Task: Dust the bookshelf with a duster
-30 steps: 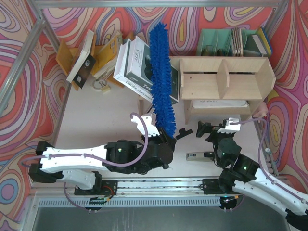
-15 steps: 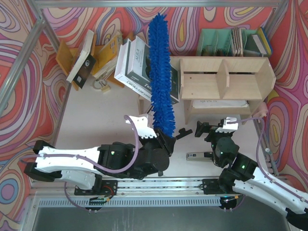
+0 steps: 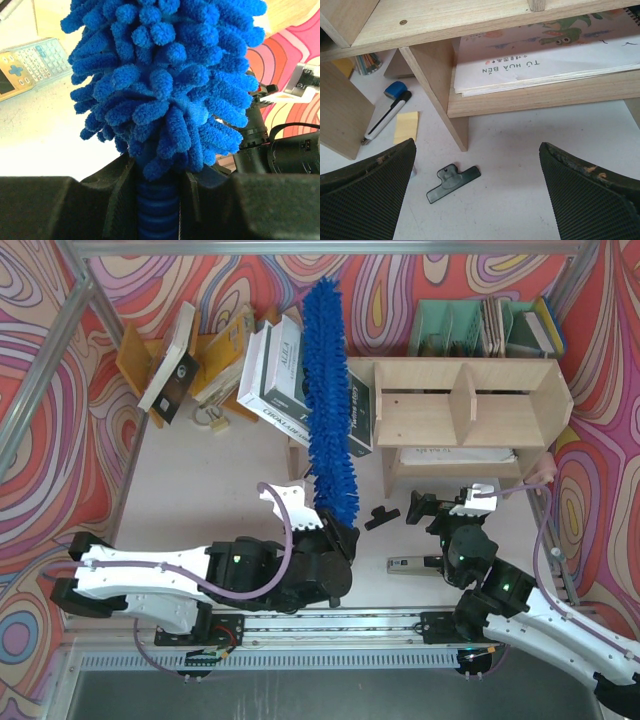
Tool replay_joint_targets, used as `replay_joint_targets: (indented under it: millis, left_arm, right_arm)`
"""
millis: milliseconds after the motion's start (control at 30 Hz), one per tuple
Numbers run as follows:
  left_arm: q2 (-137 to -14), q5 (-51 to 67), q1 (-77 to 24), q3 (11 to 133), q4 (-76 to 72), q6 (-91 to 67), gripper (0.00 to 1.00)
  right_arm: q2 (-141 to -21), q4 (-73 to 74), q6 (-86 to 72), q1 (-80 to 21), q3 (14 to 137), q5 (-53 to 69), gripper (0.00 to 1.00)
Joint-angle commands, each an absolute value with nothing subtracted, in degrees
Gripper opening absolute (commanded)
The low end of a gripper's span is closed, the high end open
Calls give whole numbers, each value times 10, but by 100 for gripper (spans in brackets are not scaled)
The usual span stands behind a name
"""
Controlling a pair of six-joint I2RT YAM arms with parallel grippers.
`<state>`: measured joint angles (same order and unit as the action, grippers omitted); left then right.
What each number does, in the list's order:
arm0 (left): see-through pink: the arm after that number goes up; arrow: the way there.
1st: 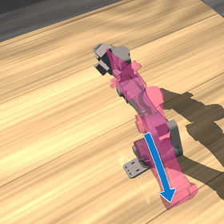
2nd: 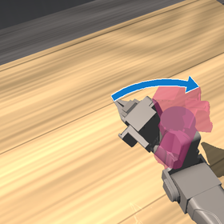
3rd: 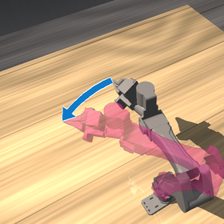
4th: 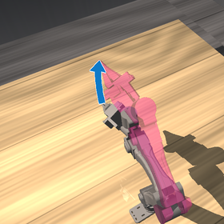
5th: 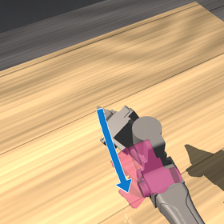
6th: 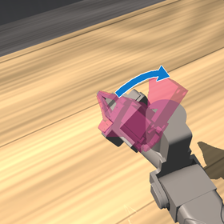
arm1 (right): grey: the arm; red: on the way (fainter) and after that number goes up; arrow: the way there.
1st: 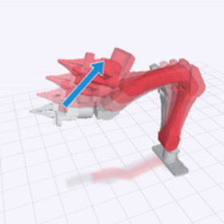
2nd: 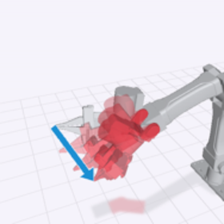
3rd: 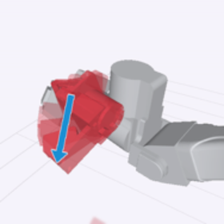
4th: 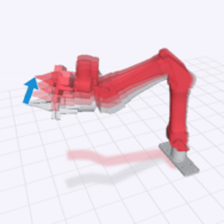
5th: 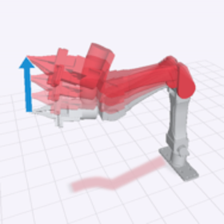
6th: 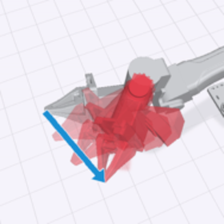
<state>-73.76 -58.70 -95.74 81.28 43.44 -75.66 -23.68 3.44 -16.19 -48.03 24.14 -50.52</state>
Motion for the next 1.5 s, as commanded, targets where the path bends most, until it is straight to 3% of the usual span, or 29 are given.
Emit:
replay_joint_targets:
  millis: [0, 133, 300, 1000, 1467]
  left_arm:
    - [-754, -545, -938, 801, 411, -743, 0]
    - [-775, -465, -910, 802, 391, -733, 0]
    - [-782, -457, -908, 810, 381, -714, 0]
    - [-669, -578, -909, 774, 418, -720, 0]
    - [-748, -462, -893, 792, 399, -689, 0]
  right_arm:
    - [-236, 30, -166, -481, 250, -523, 99]
    - [-234, 32, -167, -481, 250, -527, 99]
    - [-234, 33, -169, -481, 250, -530, 99]
    - [-235, 38, -174, -481, 251, -535, 99]
    - [-240, 38, -173, -481, 252, -538, 99]
